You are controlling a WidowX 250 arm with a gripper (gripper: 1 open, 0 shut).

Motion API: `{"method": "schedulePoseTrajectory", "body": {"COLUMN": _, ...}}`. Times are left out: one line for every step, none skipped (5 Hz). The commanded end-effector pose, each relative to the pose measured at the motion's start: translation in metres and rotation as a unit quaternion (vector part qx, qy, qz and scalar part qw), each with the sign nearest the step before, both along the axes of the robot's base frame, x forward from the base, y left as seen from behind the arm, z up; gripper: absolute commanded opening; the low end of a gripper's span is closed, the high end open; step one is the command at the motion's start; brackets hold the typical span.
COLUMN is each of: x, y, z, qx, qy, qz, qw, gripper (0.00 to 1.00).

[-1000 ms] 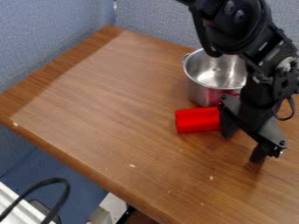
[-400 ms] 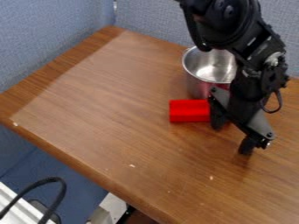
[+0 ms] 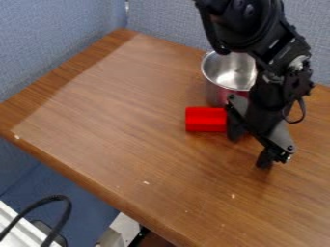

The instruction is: Move the red object from the metal pot to the table

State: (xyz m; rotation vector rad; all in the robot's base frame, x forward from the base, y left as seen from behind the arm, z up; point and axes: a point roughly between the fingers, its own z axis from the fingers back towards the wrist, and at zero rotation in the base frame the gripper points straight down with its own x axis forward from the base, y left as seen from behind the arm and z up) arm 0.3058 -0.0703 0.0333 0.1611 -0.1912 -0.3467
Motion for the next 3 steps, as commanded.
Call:
{"method": "schedulePoseTrajectory", "body": {"x": 0.0120, "y": 0.0058, "z": 0.0320, "qx": -0.004, "qy": -0.045, "qz": -0.003, "qw": 0.9990, "gripper": 1.00}}
{"method": "schedulePoseTrajectory", "body": {"x": 0.0115, "y": 0.0088, "z": 0.0349, "qx": -0.005, "qy": -0.046, "qz": -0.005, "qw": 0.9989, "gripper": 1.00}}
{"method": "schedulePoseTrajectory", "body": {"x": 0.0115, "y": 0.0130, "z": 0.0380, "qx": -0.007, "qy": -0.047, "qz": -0.004, "qw": 0.9989, "gripper": 1.00}}
